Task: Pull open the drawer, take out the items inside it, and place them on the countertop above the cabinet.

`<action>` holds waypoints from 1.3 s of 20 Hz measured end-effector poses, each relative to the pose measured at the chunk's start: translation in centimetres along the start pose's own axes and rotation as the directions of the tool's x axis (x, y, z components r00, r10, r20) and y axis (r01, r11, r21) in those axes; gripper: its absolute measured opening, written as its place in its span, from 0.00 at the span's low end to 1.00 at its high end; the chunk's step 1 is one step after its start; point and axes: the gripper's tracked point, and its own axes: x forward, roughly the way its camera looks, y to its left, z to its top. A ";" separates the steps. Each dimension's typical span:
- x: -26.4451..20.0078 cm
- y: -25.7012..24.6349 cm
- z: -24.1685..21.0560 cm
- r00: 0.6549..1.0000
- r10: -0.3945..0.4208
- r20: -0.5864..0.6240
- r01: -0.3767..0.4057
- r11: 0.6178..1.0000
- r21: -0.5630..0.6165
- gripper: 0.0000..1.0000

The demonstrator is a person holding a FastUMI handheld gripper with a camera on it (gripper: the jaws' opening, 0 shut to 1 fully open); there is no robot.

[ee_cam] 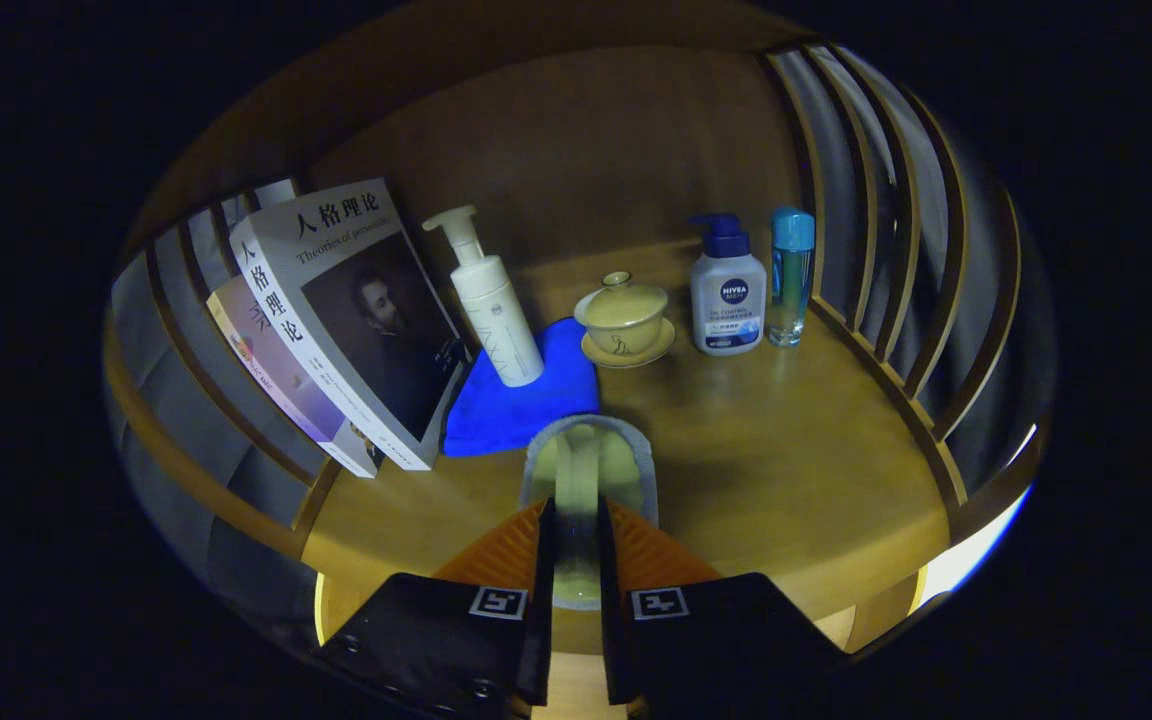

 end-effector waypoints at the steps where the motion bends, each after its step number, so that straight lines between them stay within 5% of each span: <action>1: -0.3 0.0 0.0 1.000 -0.012 0.003 0.012 1.000 -0.009 0.26; 4: -1.0 0.3 0.5 0.998 -0.010 0.054 0.013 0.999 -0.048 0.56; 7: -3.5 0.4 1.3 0.991 -0.027 0.131 0.039 0.995 -0.093 0.98; 11: -8.1 1.5 1.9 0.965 0.004 0.264 0.044 0.983 -0.177 0.98; 18: -16.5 3.6 0.2 0.848 0.107 0.520 0.030 0.968 -0.248 0.98; 26: -22.6 2.0 -4.4 0.750 0.070 0.657 0.121 0.963 -0.241 0.98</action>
